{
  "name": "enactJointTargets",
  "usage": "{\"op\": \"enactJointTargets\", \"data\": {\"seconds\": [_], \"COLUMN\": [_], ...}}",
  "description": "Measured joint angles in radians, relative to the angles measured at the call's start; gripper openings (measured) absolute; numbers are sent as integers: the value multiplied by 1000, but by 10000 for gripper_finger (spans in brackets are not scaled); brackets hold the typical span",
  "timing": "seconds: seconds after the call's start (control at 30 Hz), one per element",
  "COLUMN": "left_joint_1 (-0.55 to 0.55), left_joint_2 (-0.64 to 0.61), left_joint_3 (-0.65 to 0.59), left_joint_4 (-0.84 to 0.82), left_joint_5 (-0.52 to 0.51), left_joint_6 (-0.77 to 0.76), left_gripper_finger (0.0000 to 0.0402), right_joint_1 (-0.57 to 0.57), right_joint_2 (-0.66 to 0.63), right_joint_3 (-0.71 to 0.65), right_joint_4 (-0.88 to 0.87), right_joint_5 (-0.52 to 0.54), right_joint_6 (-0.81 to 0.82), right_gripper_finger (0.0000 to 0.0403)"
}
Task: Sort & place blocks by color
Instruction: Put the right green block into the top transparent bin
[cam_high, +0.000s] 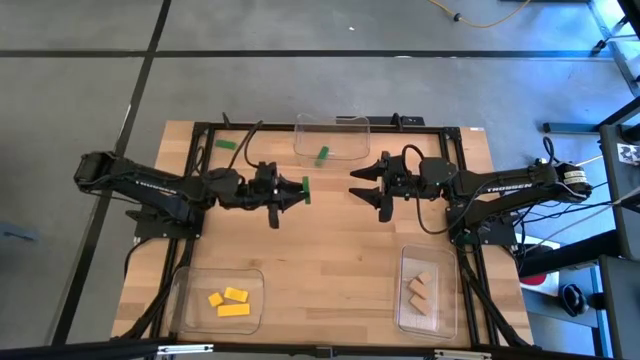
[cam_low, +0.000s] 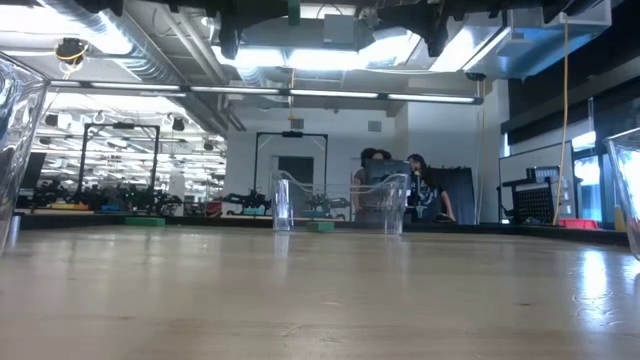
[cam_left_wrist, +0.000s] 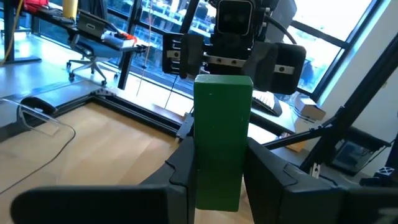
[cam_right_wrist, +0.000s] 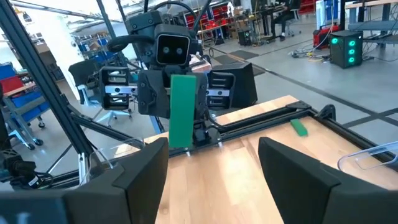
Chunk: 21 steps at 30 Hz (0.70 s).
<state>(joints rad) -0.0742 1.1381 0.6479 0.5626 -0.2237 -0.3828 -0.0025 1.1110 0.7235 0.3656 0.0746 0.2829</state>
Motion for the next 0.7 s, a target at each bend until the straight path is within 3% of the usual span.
{"op": "enactJointTargets", "data": {"seconds": [0.23, 0.33, 0.5, 0.7], "left_joint_1": [17, 57, 224, 504], "left_joint_2": [0, 21, 134, 416], "left_joint_3": [2, 61, 324, 672], "left_joint_4": [-6, -106, -528, -888], "left_joint_5": [19, 61, 85, 153], "left_joint_6": [0, 7, 121, 269], "left_gripper_finger": [84, 84, 84, 84], "right_joint_1": [0, 0, 0, 0], "right_joint_2": [0, 0, 0, 0], "right_joint_3": [0, 0, 0, 0], "right_joint_4": [0, 1, 23, 35], "right_joint_5": [1, 2, 3, 8], "right_joint_6": [0, 0, 0, 0], "right_gripper_finger": [252, 252, 252, 252]}}
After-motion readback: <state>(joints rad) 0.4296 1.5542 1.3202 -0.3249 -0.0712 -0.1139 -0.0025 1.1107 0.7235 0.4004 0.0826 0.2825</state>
